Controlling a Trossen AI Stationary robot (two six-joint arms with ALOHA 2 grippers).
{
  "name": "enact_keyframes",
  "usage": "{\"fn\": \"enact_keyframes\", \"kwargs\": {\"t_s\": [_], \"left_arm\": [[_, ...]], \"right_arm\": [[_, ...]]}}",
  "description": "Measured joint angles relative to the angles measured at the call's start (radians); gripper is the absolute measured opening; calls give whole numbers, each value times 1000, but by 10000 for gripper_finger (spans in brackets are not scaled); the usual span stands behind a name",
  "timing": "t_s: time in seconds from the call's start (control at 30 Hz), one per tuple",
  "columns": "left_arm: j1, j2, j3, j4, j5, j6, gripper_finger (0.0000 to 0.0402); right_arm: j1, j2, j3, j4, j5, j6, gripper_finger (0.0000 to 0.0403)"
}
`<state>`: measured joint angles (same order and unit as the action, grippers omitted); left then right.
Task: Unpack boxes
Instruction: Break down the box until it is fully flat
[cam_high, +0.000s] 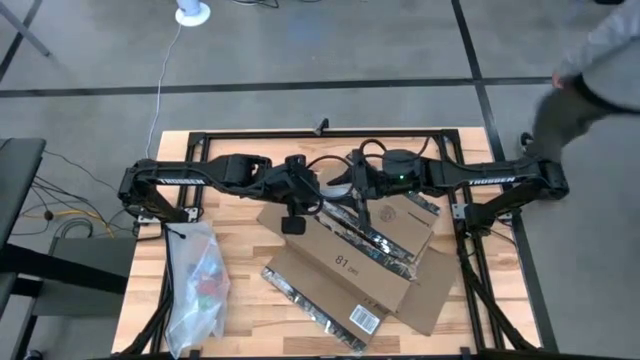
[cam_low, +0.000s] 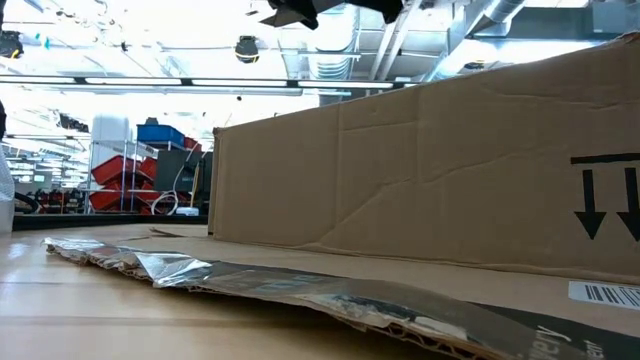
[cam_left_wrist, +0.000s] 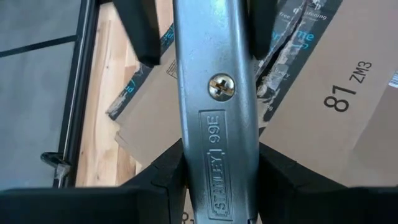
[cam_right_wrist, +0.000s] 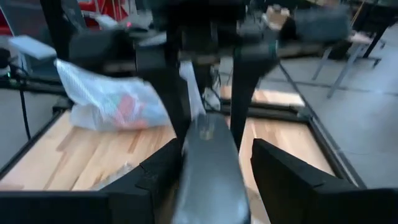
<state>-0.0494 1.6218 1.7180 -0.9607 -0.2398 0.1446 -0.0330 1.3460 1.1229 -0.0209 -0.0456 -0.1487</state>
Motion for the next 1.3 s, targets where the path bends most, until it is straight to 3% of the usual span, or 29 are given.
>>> {"fn": "enact_keyframes", "kwargs": {"t_s": [1.3], "left_arm": [[5,-1,1,12,13,1,121]], "right_arm": [[24,67,27,56,-10,-10,175]]}}
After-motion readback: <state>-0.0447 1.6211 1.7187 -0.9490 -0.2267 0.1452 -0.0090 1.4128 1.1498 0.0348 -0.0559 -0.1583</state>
